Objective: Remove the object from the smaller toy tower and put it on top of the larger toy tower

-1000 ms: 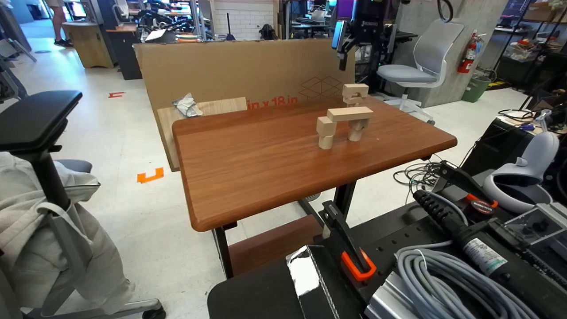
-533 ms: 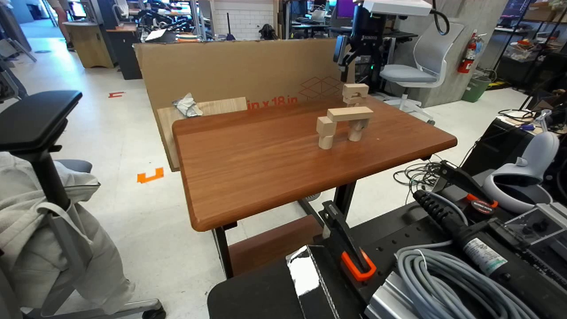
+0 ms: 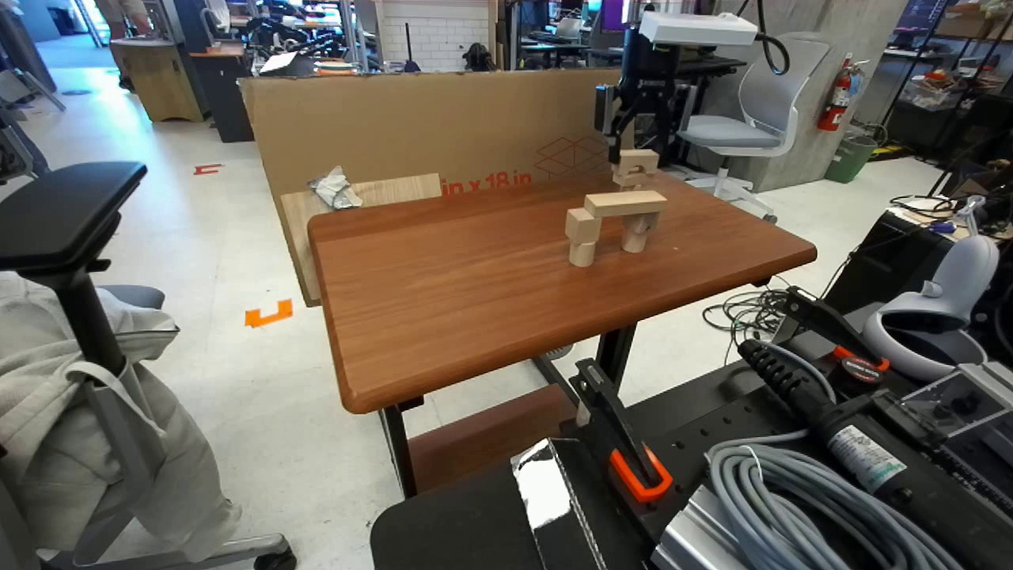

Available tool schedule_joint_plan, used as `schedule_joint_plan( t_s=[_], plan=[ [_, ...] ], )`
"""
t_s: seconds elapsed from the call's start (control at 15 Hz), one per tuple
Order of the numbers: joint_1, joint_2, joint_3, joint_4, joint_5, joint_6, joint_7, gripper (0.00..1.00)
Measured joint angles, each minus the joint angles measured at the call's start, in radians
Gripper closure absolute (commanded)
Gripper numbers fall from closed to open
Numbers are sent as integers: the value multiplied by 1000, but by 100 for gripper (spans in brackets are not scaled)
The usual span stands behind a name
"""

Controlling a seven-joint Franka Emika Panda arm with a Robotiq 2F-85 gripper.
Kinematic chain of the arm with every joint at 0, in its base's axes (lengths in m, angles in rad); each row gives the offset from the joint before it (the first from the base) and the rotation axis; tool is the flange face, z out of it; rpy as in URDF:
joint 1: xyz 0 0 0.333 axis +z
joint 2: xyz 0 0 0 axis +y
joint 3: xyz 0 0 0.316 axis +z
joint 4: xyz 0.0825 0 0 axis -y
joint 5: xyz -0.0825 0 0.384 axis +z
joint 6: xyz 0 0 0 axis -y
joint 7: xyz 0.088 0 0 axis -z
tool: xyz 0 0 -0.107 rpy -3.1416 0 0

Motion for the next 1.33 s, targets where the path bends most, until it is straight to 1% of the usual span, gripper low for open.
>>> schedule_joint_plan(
  t_s=[0.07,0.4,0.6,0.8,1.07,1.33],
  plan=[
    [0,6,0,6,-1,0,0,56],
    [0,6,3,14,-7,1,1,56],
    [1,-14,11,-17,-16,22,-6,56],
    [13,-82,19,-128,-50,98,-13,56],
    [46,-214,23,-323,-95,212,-12,56],
    [71,-354,33,-489,-109,301,-5,56]
  ],
)
